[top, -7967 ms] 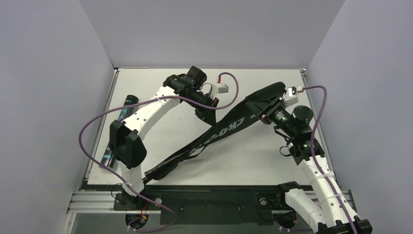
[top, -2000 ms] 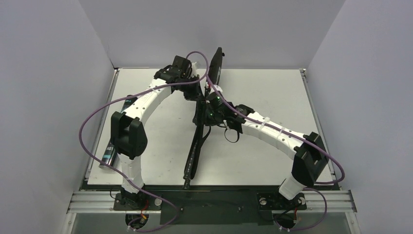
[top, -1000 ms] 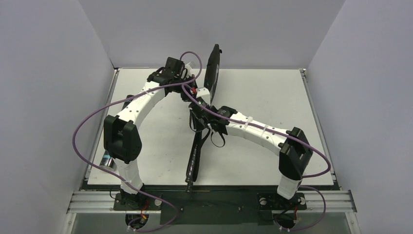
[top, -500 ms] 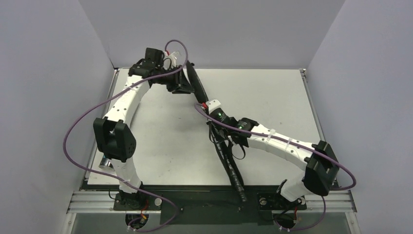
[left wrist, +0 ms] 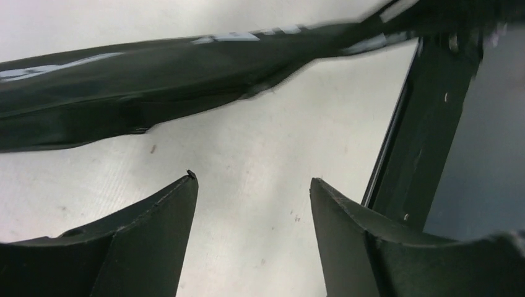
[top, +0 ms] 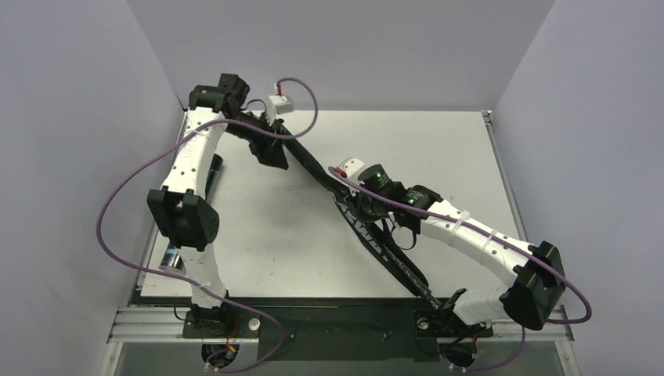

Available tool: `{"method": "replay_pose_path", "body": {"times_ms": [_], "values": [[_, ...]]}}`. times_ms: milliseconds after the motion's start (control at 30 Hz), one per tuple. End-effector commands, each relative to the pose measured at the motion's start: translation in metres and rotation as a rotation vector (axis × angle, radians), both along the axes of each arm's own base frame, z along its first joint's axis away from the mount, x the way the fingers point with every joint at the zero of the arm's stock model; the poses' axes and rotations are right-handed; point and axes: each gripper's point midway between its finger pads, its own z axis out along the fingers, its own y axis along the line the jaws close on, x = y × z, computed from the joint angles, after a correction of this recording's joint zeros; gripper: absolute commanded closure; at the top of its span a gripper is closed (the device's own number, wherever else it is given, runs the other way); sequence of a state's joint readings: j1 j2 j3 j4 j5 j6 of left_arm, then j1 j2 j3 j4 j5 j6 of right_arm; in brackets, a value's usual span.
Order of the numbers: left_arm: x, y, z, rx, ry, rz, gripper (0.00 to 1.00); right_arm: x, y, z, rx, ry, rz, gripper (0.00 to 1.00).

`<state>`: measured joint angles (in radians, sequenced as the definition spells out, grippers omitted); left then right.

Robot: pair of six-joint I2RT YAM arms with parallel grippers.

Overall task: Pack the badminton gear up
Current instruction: Adjust the racket bag at the center of the board.

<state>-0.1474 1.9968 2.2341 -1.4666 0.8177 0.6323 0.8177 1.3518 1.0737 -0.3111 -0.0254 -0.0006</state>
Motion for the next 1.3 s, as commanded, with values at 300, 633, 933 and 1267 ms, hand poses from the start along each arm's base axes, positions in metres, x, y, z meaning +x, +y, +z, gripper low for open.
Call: {"method": "replay_pose_path", "body": {"times_ms": [300,633,933,1267], "values": [[-0.047,-0.029,0.001,0.160,-0.616,-0.554,0.16,-0.014,0.014,0.026,0.117,-0.074,0.182,1.00],[-0.078,-0.014,-0.043,0.265,-0.608,-0.900,0.15,-0.012,0.012,0.025,0.136,-0.086,0.178,1.00],[-0.021,-0.048,-0.023,0.238,-0.762,-0.670,0.15,-0.018,0.014,0.022,0.146,-0.082,0.201,1.00],[-0.007,-0.052,-0.042,0.271,-0.765,-0.646,0.14,-0.022,0.019,0.023,0.163,-0.089,0.213,1.00]]}}
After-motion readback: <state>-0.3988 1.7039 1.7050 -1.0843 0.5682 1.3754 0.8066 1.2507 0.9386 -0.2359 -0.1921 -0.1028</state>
